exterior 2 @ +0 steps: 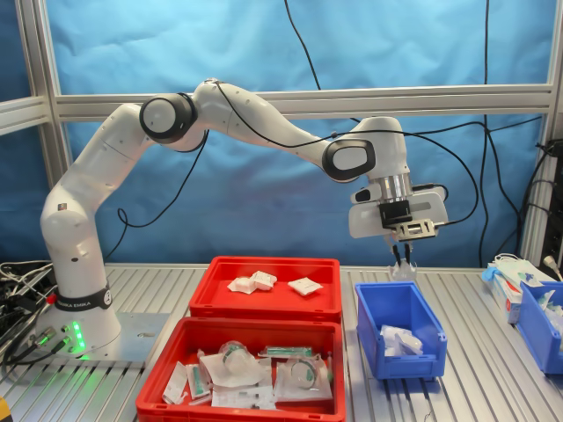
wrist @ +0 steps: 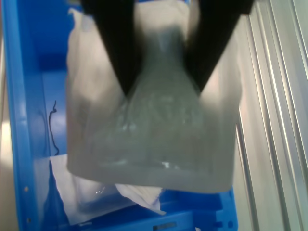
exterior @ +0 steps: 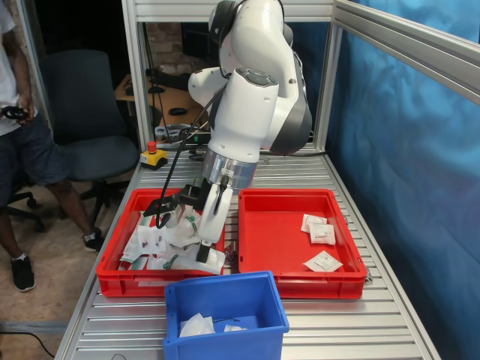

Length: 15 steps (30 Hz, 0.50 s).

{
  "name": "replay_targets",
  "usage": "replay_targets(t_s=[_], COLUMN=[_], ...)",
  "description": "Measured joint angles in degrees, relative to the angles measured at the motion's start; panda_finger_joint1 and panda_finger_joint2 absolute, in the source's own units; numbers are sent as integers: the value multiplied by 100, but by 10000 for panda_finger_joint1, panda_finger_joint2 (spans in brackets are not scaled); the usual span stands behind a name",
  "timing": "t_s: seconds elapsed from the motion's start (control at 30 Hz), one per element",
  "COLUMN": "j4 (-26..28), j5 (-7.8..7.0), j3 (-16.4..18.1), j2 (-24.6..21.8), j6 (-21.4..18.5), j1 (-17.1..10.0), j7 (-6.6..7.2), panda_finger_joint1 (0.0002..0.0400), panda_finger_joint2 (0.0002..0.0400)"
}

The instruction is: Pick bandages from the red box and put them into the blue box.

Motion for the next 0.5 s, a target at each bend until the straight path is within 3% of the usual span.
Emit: replay_targets(t_s=[0.13, 0.17, 0.27, 0.3, 0.47, 0.5], j4=[0, 0, 0, 0, 0, 0], j5=[0, 0, 0, 0, 0, 0], j3=[0, 0, 0, 0, 0, 0], j2=[0, 0, 0, 0, 0, 0], j6=[0, 0, 0, 0, 0, 0], j1=[0, 0, 0, 0, 0, 0], j7=[0, 0, 0, 0, 0, 0], panda_finger_joint1=[44, 78, 78, 128, 128, 178], panda_finger_joint2=[44, 78, 78, 128, 128, 178])
